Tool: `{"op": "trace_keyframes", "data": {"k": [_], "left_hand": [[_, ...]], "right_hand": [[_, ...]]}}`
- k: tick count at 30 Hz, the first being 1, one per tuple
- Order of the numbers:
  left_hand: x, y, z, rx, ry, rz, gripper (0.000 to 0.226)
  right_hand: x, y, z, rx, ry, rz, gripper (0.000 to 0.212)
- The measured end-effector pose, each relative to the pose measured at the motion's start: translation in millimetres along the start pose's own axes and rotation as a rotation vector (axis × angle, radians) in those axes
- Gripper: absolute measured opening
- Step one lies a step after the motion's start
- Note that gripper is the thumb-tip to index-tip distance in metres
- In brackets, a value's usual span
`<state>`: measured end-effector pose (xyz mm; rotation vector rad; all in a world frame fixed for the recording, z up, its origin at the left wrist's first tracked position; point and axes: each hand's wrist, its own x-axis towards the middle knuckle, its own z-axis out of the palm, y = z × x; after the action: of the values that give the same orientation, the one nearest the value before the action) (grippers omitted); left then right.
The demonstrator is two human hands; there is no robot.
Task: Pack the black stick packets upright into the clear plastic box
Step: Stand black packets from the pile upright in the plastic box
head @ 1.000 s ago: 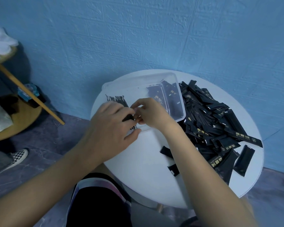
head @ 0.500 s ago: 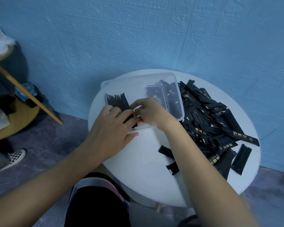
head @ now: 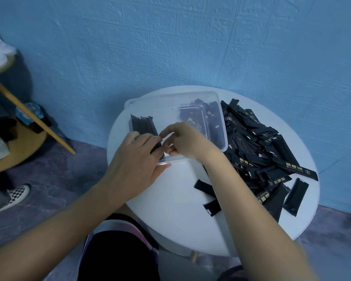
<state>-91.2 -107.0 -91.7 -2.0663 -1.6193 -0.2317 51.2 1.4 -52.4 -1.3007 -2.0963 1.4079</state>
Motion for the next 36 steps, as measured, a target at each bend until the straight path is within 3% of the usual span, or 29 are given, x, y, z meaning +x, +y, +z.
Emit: {"op": "trace_keyframes", "data": {"k": [9,14,19,23,26,28,32,36], "left_hand": [[1,2,2,0.011,0.015,0.006,0.042],[0,1,5,0.008,0.013,0.011,0.041],[0,4,3,-0.016,0.016,0.020,0.042],[0,5,4,-0.031,0.015,0.007,0.041],[1,4,5,-0.030,0.005,-0.003,0.043],[1,4,7,-0.025,-0.003,-0.002,0.043],[1,5,8,-0.029,-0.015,-0.010,0.044],[1,5,8,-0.032,-0.015,-0.015,0.046]], "right_hand": [[-8,9,-5,-0.150,0.042,-0.068,0.046],[-49,21,-19,0.071,0.034,-0.266,0.041],[-91,47,-31,0.108,0.174,-0.379,0.034],[-121,65,-37,-0.090,0.189,-0.305,0.033],[-140,75,-40,-0.403,0.178,-0.231,0.026],[-148,77,-42,-0.562,0.155,-0.217,0.034],[-148,78,-40,-0.723,0.071,-0.171,0.055],[-142,76,-36,-0.736,0.056,-0.171,0.053]]}}
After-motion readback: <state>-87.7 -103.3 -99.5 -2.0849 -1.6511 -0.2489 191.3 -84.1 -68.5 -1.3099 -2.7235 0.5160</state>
